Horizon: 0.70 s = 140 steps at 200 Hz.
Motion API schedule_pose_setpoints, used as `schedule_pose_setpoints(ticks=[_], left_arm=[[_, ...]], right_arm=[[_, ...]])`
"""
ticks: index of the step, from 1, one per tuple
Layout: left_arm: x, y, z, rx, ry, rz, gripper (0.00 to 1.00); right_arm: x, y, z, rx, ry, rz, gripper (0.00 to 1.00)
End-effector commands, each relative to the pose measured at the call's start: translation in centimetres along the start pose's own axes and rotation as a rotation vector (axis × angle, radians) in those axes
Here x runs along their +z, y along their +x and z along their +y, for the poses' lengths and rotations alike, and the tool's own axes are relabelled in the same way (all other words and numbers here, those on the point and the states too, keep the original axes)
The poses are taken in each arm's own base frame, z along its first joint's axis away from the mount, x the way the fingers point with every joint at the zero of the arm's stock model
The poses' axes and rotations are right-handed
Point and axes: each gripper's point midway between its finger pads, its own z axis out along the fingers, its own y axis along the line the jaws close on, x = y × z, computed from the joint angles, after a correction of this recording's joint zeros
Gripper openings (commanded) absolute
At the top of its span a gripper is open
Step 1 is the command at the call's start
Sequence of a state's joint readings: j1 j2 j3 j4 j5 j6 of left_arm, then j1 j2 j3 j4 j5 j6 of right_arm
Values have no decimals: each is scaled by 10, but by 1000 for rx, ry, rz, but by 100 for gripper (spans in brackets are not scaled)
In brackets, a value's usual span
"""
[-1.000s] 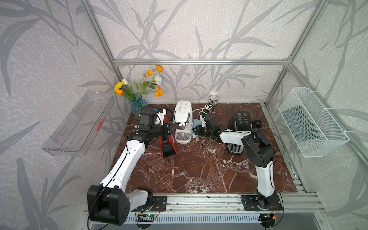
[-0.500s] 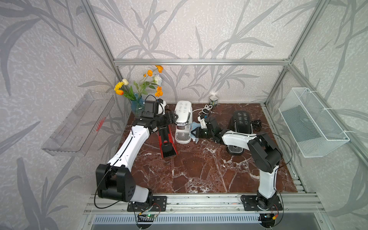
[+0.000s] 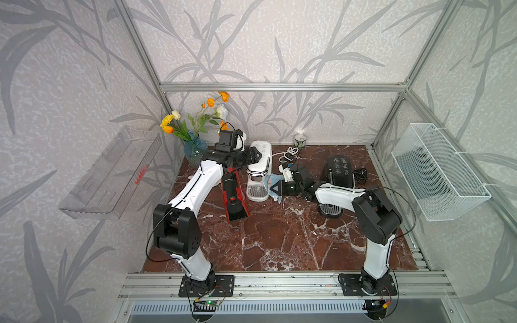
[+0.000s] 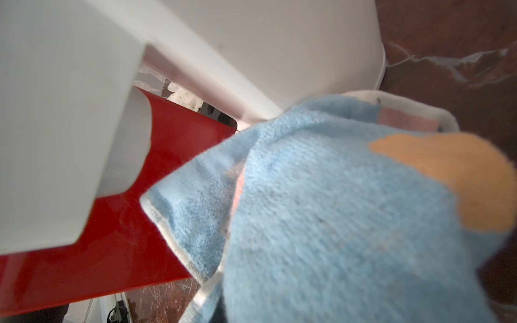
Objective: Wipe the surface of a coffee machine
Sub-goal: Wipe the dirt from the surface of the coffee machine.
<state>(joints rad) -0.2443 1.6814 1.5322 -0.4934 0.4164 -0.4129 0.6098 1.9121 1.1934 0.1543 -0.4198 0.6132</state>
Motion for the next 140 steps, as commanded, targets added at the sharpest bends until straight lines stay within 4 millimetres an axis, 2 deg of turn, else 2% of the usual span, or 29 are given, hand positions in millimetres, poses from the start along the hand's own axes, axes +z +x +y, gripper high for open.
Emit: schedule_pose_setpoints(ticks=[1,29,48,80,108,140], left_arm=[[30,42,-1,3,-4,142,70],[36,62,-5,-30,19,188,70],[36,75,3,-38,-8,221,70],[32,85,14,-52,-50,243,70],[27,85,17,-55,-67,234,70],[22,86,24,-73,-94,243,70]], right_arm=[[-23,-31,14,-65,-13,-52,1],[-31,-50,23,-96,-19,-69,1],[-32,-62,34,-119,-36,-73,2],[-27,-67,56,-120,-122,-64,1],[-24,-62,74,-71,-226,-64,1],[-10,-33,73,2,-255,-46,2]])
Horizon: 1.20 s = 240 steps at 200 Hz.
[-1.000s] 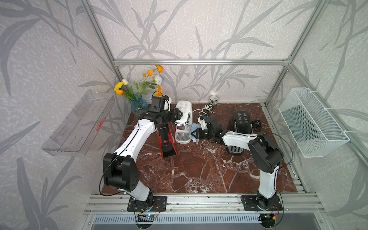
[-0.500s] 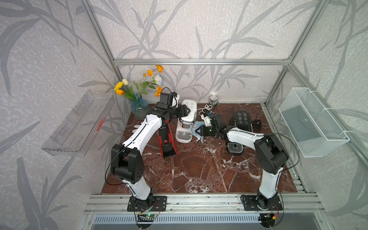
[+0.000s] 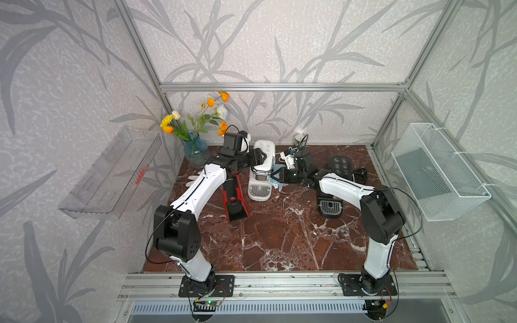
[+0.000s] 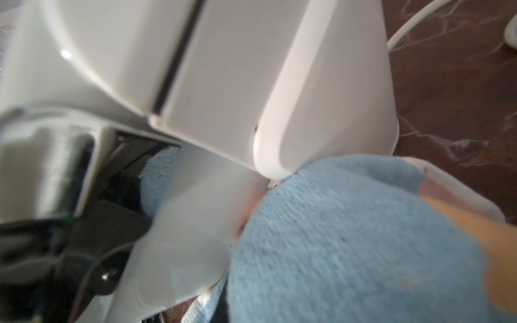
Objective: Wipe the surface of a coffee machine
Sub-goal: Wipe the dirt from the surface of the coffee machine.
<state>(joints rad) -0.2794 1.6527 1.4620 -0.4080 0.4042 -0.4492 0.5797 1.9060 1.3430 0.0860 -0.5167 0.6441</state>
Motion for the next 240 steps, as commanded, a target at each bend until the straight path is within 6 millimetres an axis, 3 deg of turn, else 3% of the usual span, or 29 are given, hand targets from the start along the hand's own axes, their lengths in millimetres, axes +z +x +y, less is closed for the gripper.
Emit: schedule_pose_setpoints(ticks=[1,47,71,150,183,240], left_arm=[[14,79,35,-74,-122,266,70],[12,87,39,-86,-125,276,70],[9,89,40,-87,-127,276,70],[5,95,37,-103,-107,276,70],[2,98,38,-101,-109,278,70],[0,105,38,-111,-98,286,68]], right_arm=[[11,13,34,-1,-147,-20,2],[36,43,31,62,-238,-69,1],[38,31,42,64,-328,-166,1],[20,9,41,-17,-409,-370,0],[-1,0,37,-43,-413,-437,0],[-44,-28,53,-109,-403,-503,0]])
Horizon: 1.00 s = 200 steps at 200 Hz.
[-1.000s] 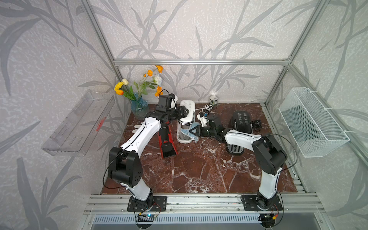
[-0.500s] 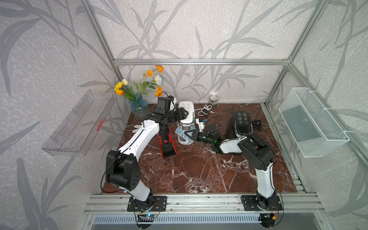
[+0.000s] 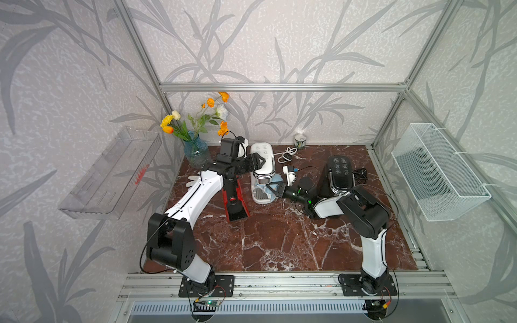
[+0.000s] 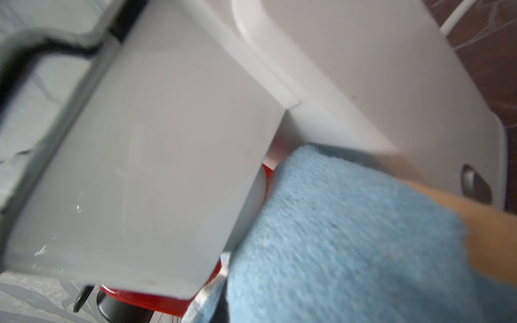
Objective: Wipe the surface of a coffee machine
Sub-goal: Wipe the dirt from the surface of the coffee machine.
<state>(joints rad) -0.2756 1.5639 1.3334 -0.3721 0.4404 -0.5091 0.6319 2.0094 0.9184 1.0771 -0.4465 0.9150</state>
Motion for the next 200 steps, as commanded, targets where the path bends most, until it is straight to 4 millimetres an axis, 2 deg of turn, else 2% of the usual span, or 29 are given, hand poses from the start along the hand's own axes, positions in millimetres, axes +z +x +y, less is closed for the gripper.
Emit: schedule_pose_setpoints(ticks=[1,68,94,109,123,142,164,179,200], left_arm=[[12,79,41,-53,-134,264,68],[3,87,30,-69,-102,256,64],[8,92,23,-65,-81,268,60],[11,95,22,-61,-78,278,59],[12,95,24,-56,-85,280,59],[10,94,26,-39,-101,278,57],[10,95,30,-32,-114,275,56],[11,97,31,-30,-118,284,56],[11,98,34,-27,-126,285,54]], right_arm=[[-18,-67,70,-148,-162,-185,0],[-51,-113,80,-154,-171,-278,0],[-64,-122,81,-159,-158,-289,0],[-66,-120,71,-124,-98,-272,0],[-65,-106,51,-74,-14,-229,0],[-61,-76,25,-36,86,-163,0],[-48,-44,24,-64,131,-68,0],[-41,-31,25,-81,147,-37,0],[-42,-12,9,-66,230,4,0]])
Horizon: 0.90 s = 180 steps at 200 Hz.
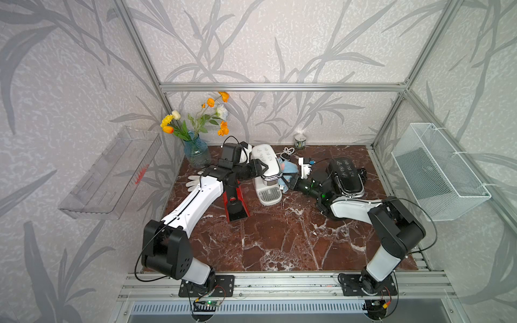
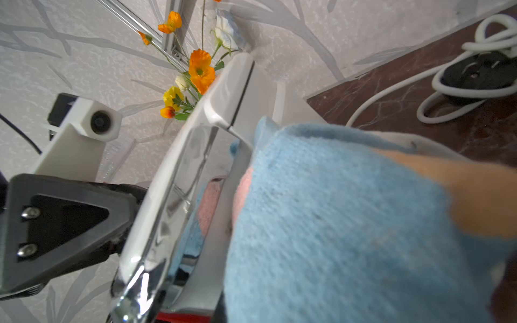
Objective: Wipe the surface of a coffee machine
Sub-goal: Wipe the dirt from the surface of the coffee machine.
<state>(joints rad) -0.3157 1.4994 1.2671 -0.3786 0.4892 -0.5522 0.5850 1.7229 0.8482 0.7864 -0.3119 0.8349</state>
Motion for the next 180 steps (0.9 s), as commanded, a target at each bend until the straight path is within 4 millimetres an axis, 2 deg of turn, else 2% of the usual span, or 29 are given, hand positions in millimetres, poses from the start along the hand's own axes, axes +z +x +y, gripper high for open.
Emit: schedule_pose_setpoints(ticks=[1,42,73,92,103,116,142,158,180], left_arm=[[19,68,55,-15,-188,228,54],[22,71,58,-22,-178,229,50],[22,70,55,-22,-165,224,50],[20,71,55,-20,-164,223,50],[19,71,55,-18,-165,219,50],[17,71,55,-18,-166,216,50],[16,72,54,-19,-160,215,50],[15,73,54,-20,-159,214,49],[14,75,55,-21,-160,211,49]], right_arm=[[3,36,-5,-30,64,101,0],[15,73,-3,-30,80,164,0],[37,103,8,-28,34,222,0],[49,116,14,-28,4,236,0],[55,118,24,-36,-45,224,0],[61,126,23,-38,-54,238,0],[64,138,-5,-9,33,240,0],[54,144,-38,-8,181,240,0],[42,137,-70,-24,328,219,0]])
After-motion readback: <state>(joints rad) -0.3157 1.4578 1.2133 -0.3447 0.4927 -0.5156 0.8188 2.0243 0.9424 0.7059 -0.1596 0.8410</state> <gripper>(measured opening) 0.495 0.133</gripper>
